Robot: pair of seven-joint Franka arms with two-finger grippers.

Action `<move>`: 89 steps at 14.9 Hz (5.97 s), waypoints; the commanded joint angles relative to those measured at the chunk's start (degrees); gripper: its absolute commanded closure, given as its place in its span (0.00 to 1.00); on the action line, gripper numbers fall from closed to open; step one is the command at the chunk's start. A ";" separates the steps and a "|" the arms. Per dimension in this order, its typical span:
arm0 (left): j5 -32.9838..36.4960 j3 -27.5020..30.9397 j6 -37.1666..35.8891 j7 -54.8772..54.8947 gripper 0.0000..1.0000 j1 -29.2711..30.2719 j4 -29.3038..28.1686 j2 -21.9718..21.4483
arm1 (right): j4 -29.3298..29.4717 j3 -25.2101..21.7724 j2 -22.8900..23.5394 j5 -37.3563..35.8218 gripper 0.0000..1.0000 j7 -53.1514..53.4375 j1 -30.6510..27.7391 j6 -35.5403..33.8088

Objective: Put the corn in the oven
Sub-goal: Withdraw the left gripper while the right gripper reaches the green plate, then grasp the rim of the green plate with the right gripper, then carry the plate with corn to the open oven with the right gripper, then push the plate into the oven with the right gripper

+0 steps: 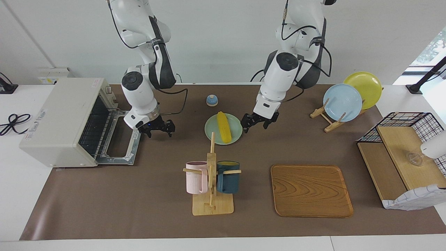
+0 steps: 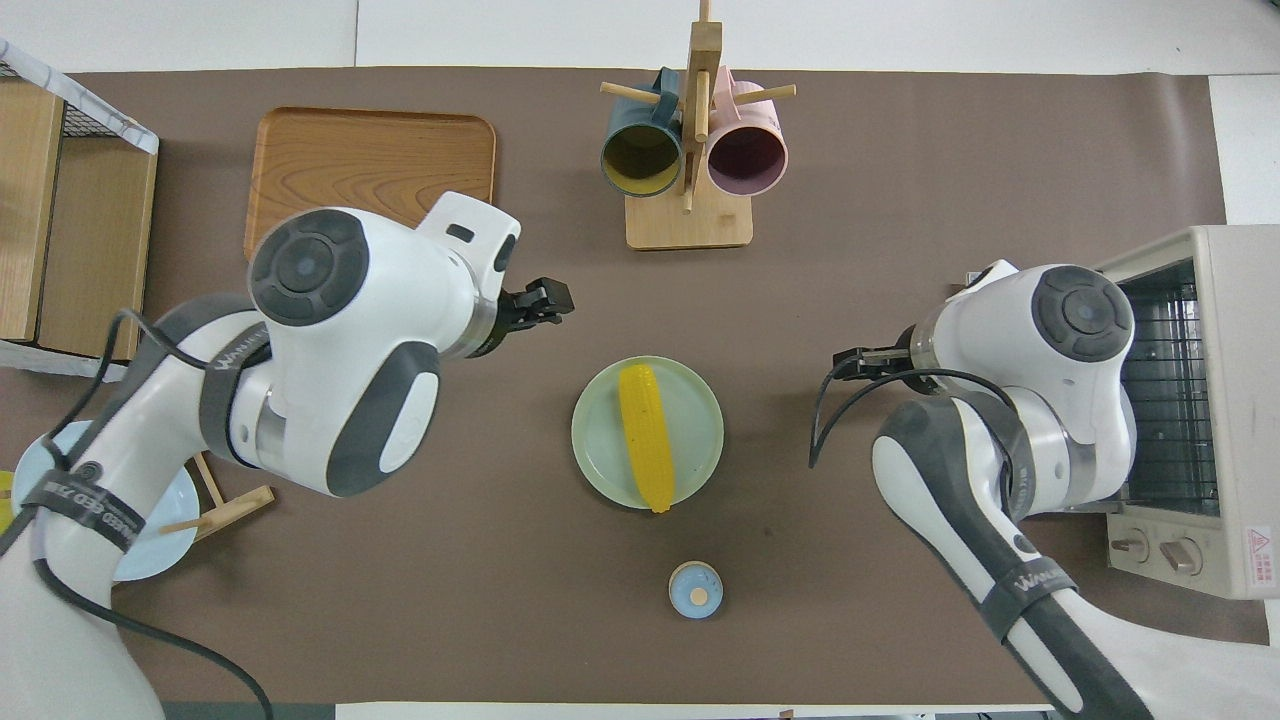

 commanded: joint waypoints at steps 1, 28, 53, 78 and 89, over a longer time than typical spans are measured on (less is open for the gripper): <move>2.70 -0.38 -5.22 2.84 0.00 4.62 3.63 -0.33 | 12.50 -0.15 3.71 0.44 0.00 10.32 6.88 -9.22; 5.79 -5.04 -38.11 23.52 0.00 21.60 13.48 -10.70 | 22.05 1.61 20.16 -5.97 0.35 35.94 31.60 -3.10; 4.73 -4.78 -35.55 24.22 0.00 21.07 13.13 -10.79 | 15.30 1.26 2.07 -19.33 1.00 8.01 6.49 -30.44; 4.73 -4.78 -34.59 23.43 0.00 20.99 12.78 -10.88 | 5.33 1.34 -1.37 -18.81 0.74 -16.80 -15.77 -18.47; 4.73 -4.78 -34.59 23.43 0.00 20.90 12.78 -10.79 | 4.41 1.61 0.74 -12.48 1.00 -5.31 -8.57 -9.64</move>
